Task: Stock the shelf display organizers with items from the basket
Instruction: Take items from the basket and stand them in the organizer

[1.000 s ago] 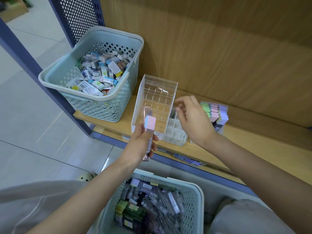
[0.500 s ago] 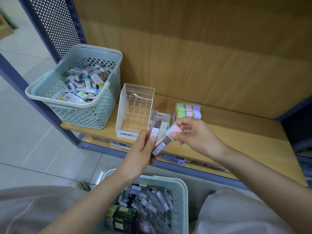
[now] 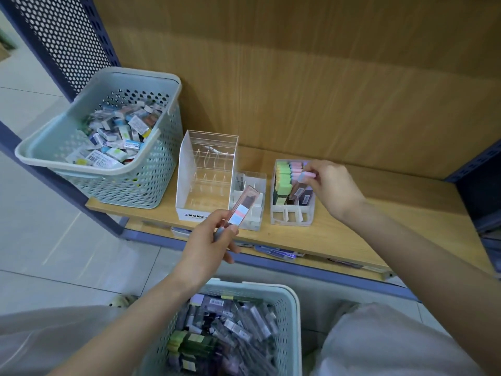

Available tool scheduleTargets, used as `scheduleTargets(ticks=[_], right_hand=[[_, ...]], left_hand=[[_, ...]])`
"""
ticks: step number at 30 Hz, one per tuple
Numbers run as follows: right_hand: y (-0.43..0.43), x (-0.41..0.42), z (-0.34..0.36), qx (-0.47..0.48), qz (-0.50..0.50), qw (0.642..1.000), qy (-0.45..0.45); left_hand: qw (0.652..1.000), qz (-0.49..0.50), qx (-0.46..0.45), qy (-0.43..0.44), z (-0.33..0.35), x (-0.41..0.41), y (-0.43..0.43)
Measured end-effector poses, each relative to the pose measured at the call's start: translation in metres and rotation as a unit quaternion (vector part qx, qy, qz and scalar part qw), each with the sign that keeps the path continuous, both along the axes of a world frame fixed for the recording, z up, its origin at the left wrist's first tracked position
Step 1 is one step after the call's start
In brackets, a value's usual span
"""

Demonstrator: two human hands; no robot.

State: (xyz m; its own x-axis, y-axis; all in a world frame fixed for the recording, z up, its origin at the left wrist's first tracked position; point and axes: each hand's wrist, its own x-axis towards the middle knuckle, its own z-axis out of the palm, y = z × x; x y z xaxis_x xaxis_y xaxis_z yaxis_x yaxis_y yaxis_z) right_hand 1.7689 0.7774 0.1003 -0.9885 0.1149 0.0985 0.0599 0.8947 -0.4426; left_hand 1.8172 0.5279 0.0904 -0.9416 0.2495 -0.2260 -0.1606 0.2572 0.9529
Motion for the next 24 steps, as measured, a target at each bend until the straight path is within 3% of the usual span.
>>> scheduleTargets(ticks=[11,19,24], right_hand=[[0.006,-0.03,-0.024,0.121,0.005,0.992,-0.047],[0.002,-0.026,-0.02,0.078,0.036,0.996,-0.032],[0.002,-0.023,-0.02,0.091,0.032,0.992,-0.078]], left_hand=[[1.0,0.022,0.002,-0.021,-0.001,-0.014,0.014],[0.999,0.013,-0.01,-0.03,0.001,-0.015,0.023],[0.999,0.009,-0.019,-0.028,0.003,-0.017,0.025]])
